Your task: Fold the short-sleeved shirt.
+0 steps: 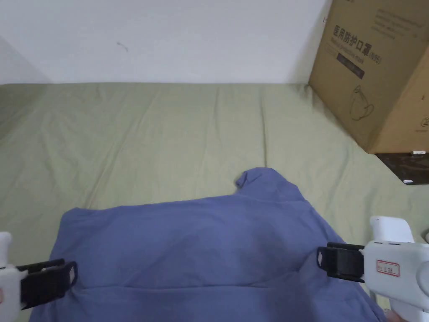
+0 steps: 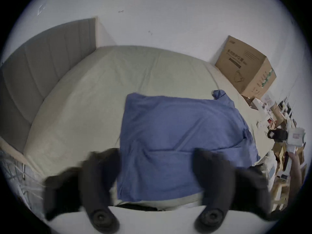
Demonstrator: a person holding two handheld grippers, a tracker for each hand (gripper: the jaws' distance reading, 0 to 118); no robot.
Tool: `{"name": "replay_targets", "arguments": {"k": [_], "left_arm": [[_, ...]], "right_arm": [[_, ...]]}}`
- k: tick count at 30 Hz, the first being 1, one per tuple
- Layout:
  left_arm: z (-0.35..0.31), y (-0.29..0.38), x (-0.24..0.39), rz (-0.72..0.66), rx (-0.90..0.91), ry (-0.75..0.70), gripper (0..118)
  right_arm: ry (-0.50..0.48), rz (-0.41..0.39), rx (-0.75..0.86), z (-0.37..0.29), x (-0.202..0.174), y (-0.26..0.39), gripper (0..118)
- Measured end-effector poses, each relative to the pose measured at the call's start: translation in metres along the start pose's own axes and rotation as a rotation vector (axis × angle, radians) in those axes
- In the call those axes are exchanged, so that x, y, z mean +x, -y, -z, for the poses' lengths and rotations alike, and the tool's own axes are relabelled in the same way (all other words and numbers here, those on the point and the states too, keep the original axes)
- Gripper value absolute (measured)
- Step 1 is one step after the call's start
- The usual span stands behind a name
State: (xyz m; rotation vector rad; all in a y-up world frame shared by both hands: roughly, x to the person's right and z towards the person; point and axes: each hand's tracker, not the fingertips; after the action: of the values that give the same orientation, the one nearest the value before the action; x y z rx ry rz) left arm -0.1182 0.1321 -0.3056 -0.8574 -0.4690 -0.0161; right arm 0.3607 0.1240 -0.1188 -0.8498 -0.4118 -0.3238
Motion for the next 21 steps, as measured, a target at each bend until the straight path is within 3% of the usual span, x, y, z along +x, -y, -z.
{"name": "replay_targets", "arguments": {"k": [1,2,3,9,15,16,17,18,19,21], "left_arm": [[0.002,-0.005,0.006,0.011,0.001,-0.001,44],[0.007,-0.007,0.012,0.017,-0.001,-0.005,4],[0.010,-0.010,0.016,0.022,-0.003,-0.009,1],[0.045,-0.040,-0.003,-0.004,-0.042,0.028,1],[0.129,-0.112,-0.054,0.033,-0.126,-0.019,1],[0.146,-0.121,-0.062,0.036,-0.154,-0.015,6],[0.162,-0.127,-0.067,0.043,-0.173,-0.045,37],[0.169,-0.132,-0.064,0.040,-0.170,-0.049,78],[0.183,-0.135,-0.069,0.042,-0.182,-0.051,78],[0.209,-0.135,-0.075,0.035,-0.236,-0.062,108]], "right_arm": [[-0.017,-0.019,0.015,0.001,-0.011,-0.005,75],[-0.031,-0.031,0.027,0.003,-0.020,-0.008,23],[-0.037,-0.027,0.027,0.007,-0.028,-0.011,0],[-0.116,-0.045,0.006,0.031,-0.055,-0.028,0],[-0.113,-0.072,-0.037,0.056,-0.058,-0.044,0],[-0.111,-0.067,-0.044,0.060,-0.056,-0.046,0],[-0.113,-0.056,-0.054,0.064,-0.054,-0.047,0],[-0.115,-0.046,-0.063,0.068,-0.052,-0.047,0],[-0.118,-0.036,-0.073,0.070,-0.050,-0.048,0],[-0.115,-0.024,-0.090,0.077,-0.046,-0.047,0]]}}
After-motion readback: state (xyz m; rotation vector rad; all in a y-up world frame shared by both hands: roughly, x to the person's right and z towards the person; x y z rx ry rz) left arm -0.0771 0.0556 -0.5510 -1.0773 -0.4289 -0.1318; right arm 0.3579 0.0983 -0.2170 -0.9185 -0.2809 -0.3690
